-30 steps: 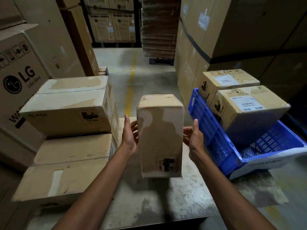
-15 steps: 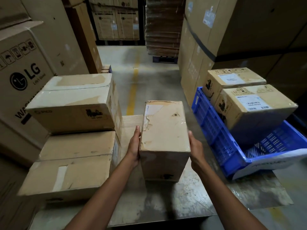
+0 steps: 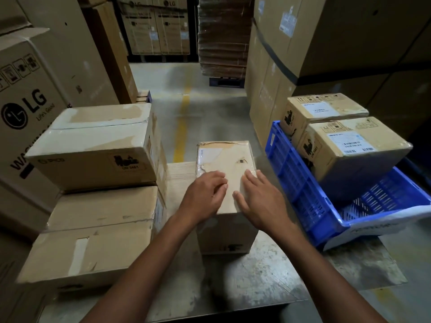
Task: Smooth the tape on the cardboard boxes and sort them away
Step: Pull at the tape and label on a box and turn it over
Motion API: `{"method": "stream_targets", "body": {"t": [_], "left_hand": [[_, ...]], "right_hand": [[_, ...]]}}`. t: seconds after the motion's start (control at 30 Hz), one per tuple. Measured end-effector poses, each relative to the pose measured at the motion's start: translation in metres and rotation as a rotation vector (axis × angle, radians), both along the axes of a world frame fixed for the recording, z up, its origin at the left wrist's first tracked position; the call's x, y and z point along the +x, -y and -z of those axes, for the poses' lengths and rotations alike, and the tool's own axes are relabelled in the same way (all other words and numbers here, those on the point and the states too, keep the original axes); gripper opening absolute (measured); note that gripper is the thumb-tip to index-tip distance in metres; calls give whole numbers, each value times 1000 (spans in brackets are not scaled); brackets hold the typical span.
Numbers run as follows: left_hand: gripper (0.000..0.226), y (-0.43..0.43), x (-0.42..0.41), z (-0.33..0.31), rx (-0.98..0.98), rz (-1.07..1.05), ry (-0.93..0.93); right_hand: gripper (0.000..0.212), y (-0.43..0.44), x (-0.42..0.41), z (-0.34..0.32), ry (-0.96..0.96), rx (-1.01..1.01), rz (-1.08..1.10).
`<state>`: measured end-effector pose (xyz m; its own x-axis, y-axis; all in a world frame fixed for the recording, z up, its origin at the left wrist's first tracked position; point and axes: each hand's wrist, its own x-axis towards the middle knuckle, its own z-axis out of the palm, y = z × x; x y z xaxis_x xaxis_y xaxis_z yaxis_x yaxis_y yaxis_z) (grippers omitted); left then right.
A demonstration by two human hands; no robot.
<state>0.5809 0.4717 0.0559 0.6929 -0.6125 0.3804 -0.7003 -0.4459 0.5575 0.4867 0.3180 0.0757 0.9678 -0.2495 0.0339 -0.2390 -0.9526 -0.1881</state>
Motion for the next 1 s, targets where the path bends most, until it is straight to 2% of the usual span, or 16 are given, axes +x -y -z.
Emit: {"method": "stream_targets", "body": {"t": [0.1, 0.17, 0.3, 0.37, 0.5, 0.57, 0.7, 0.77, 0.9, 0.97, 1.0], "left_hand": [[21, 8, 0, -7, 28, -5, 53], [29, 12, 6, -10, 55, -56, 58], [52, 16, 30, -7, 353, -111, 13], [49, 16, 38, -8, 438, -130, 10], [31, 24, 55, -28, 444, -160, 122], [31, 32, 61, -27, 425, -180, 127], [45, 33, 66, -5, 381, -222, -76], [52, 33, 68, -2, 373, -237, -97], [69, 33, 68, 0, 185, -279, -132], [81, 31, 70, 4, 39, -331, -297], [89, 30, 73, 8, -66, -362, -470]], "right_hand": [[55, 5, 5, -9, 29, -80, -4], [47, 8, 14, -16, 67, -73, -28], [55, 10, 37, -18, -15, -10, -176], [54, 10, 44, -13, -38, -34, -179], [42, 10, 61, -17, 20, -144, -101], [40, 11, 72, -19, 80, -133, -50], [45, 9, 77, -1, 107, -87, -58], [44, 12, 77, 1, 92, -95, -70], [46, 4, 66, 1, 55, -22, -43], [54, -5, 54, 7, 7, 51, -2], [57, -8, 50, 8, -26, 70, 14]]}}
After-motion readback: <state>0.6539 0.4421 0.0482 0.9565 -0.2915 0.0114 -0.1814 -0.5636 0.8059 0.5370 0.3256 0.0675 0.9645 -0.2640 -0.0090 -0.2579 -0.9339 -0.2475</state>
